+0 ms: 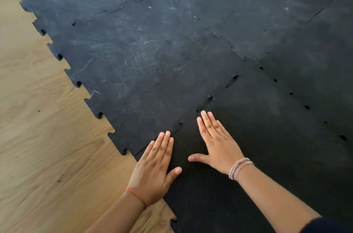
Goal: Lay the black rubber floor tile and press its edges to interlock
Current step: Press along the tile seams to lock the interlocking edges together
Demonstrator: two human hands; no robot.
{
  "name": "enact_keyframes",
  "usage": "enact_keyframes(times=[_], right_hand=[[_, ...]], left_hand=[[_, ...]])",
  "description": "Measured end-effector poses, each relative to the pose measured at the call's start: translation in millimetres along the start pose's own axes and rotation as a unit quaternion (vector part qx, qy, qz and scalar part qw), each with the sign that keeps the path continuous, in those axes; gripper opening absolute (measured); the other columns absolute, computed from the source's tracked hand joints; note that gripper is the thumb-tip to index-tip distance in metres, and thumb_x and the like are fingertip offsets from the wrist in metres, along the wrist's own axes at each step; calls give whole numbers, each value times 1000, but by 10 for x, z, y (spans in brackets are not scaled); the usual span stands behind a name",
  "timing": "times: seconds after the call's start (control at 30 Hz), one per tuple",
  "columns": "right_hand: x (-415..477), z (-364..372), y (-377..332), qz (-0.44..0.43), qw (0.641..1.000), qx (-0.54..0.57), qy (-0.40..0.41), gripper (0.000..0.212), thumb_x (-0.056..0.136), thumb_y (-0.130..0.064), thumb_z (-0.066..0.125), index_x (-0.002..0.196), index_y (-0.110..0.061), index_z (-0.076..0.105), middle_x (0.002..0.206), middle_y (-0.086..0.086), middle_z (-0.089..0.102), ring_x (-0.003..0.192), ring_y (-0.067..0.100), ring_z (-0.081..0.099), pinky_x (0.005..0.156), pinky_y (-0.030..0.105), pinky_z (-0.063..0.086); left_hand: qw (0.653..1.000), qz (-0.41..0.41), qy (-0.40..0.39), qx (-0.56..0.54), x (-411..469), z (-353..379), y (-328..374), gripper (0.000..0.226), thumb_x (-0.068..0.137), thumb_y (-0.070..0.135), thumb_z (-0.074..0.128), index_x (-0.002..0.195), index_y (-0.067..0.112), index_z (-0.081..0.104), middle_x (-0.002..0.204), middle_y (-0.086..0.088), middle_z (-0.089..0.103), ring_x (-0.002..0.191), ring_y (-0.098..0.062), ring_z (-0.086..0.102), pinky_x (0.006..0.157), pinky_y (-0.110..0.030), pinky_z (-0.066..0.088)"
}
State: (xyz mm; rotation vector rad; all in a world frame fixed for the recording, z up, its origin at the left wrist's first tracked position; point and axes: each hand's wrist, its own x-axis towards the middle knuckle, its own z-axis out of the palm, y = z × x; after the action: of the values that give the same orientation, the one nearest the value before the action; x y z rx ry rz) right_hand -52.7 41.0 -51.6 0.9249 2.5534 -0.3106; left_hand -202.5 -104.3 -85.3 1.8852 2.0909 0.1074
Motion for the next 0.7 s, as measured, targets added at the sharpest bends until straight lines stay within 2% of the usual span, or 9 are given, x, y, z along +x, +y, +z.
enact_keyframes(times=[0.07, 0.17, 0.2, 0.37, 0.4, 0.5, 0.57, 0.6, 0.7], right_hand=[[-56, 11, 42, 88, 995, 56, 3, 121, 53, -88, 21, 132, -13, -32, 140, 4, -40, 132, 19, -33, 115, 34, -12], [-27, -69, 183, 126, 989, 75, -8, 136, 56, -81, 54, 136, -10, -29, 148, 8, -34, 135, 20, -32, 116, 36, -9], [0, -112, 232, 123, 990, 59, -21, 138, 57, -77, 59, 140, -7, -25, 151, 10, -30, 138, 22, -29, 116, 36, -8], [129, -224, 291, 116, 989, 28, -93, 133, 63, -64, 68, 143, -2, -19, 154, 16, -23, 143, 26, -19, 116, 35, -3], [157, -237, 288, 114, 988, 24, -101, 131, 65, -62, 68, 144, -2, -18, 154, 17, -22, 143, 26, -17, 116, 35, -2], [203, -354, 311, 112, 987, 22, -114, 119, 73, -58, 64, 145, -2, -11, 156, 17, -15, 145, 26, -9, 117, 35, 5], [184, -413, 348, 107, 987, 53, -104, 109, 78, -58, 58, 147, -4, -7, 157, 15, -12, 145, 23, -6, 117, 34, 8], [153, -402, 388, 104, 987, 79, -91, 106, 80, -59, 55, 147, -5, -6, 157, 13, -12, 145, 22, -8, 117, 34, 6], [2, -283, 536, 138, 984, 100, -49, 116, 75, -67, 54, 146, -7, -16, 155, 10, -23, 143, 23, -18, 118, 36, -1]], left_hand=[[999, 38, -6, 19, 293, -103, 91, 70, 94, 53, 7, 142, 5, 21, 151, -13, 21, 141, -24, 7, 111, -32, 3], [997, 79, 13, 16, 673, -133, 217, 75, 82, 59, -14, 140, 11, -16, 148, -4, -24, 137, -17, -25, 112, -29, -19], [997, 80, 5, 10, 746, -118, 227, 76, 80, 59, -16, 139, 11, -19, 146, -3, -27, 136, -17, -27, 111, -29, -19], [998, 65, 1, 25, 843, -24, 225, 70, 94, 50, 4, 138, 3, 32, 147, -13, 30, 135, -25, 28, 109, -35, 14], [998, 61, -2, 24, 860, -51, 223, 72, 93, 51, 0, 139, 4, 28, 148, -13, 27, 136, -24, 24, 111, -35, 12], [996, 89, -20, 19, 892, -125, 261, 93, 66, 60, -34, 140, 10, -10, 147, -5, -18, 136, -17, -18, 112, -30, -13], [995, 87, -42, 28, 923, -170, 260, 101, 56, 61, -40, 139, 10, -15, 142, -3, -25, 132, -14, -24, 109, -29, -15], [996, 83, -32, 32, 925, -166, 267, 96, 63, 61, -35, 138, 8, -11, 145, -6, -19, 135, -16, -18, 112, -29, -14], [995, 71, -29, 59, 875, -156, 258, 73, 93, 52, 0, 137, 1, 28, 147, -14, 32, 135, -24, 26, 112, -34, 6]])
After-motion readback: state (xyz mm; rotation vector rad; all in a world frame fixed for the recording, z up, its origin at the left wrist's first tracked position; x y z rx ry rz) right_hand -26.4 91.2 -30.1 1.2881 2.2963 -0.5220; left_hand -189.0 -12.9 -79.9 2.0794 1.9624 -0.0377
